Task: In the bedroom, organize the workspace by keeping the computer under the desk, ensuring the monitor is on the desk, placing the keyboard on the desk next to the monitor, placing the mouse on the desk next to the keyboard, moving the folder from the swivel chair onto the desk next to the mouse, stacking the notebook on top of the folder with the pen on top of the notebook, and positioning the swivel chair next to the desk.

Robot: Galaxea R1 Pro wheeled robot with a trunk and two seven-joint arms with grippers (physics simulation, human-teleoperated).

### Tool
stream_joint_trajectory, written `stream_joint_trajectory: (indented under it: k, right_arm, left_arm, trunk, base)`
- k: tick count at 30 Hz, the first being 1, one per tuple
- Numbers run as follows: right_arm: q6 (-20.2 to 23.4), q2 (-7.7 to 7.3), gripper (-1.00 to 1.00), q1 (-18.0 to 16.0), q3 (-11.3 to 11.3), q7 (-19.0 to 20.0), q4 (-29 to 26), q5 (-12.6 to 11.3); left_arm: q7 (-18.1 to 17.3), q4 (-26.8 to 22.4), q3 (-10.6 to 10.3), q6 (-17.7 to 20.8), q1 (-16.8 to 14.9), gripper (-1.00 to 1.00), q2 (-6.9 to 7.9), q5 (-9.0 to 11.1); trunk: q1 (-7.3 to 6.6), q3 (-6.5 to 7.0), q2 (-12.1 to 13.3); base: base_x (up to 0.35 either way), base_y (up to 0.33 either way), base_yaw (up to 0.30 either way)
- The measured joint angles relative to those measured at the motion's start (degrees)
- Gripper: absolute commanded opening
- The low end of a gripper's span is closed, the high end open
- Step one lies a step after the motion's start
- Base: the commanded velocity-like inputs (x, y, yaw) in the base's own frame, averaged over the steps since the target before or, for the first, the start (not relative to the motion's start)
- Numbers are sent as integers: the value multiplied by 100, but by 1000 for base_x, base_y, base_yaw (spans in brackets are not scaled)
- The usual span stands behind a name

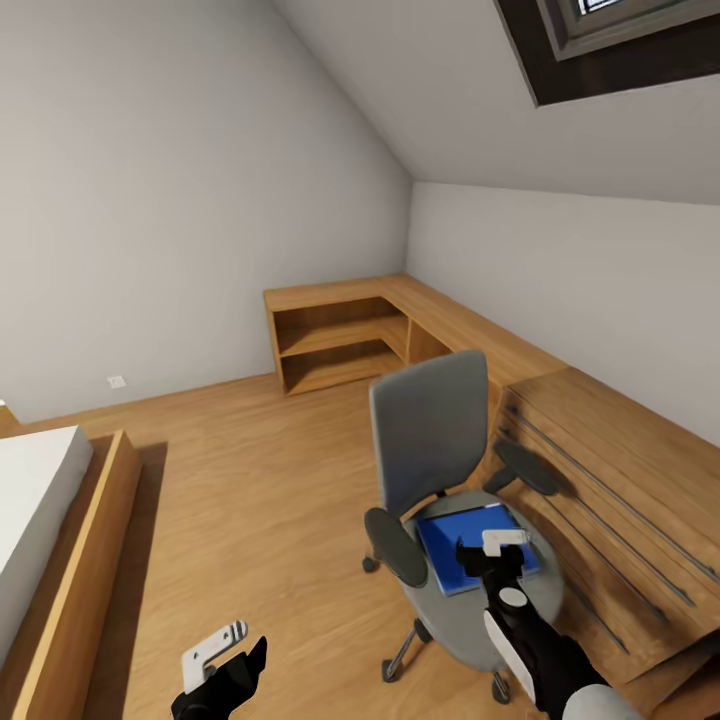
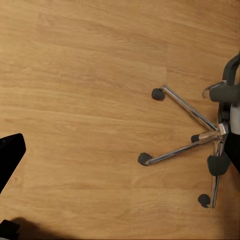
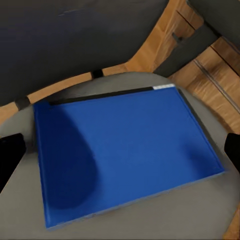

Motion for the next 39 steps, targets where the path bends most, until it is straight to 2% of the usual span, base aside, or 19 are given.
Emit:
stream_joint_trajectory:
  k: [6,13,21,35,39]
  right_arm:
    - [-5,-67,100,-532,-210,101,902,-83]
    - [-9,-162,100,-815,-552,116,1401,-154]
    - [39,-180,100,-922,-706,96,1499,-195]
    - [90,-107,100,-1030,-722,65,1486,-203]
    - [329,-115,100,-1064,-725,68,1483,-208]
  left_arm:
    - [0,0,0,4,3,100,0,0]
    - [0,0,5,4,4,100,0,1]
    - [-7,-1,3,2,4,100,-1,0]
    - [-9,0,10,-2,1,100,0,2]
    - [-11,0,11,5,3,100,0,5]
  trunk:
    - [2,0,0]
    - [3,0,0]
    - [0,0,0]
    - [1,0,0]
    - [2,0,0]
  base:
    - [121,0,0]
    - [32,1,0]
    - [207,81,0]
    - [130,34,0]
    - [150,2,0]
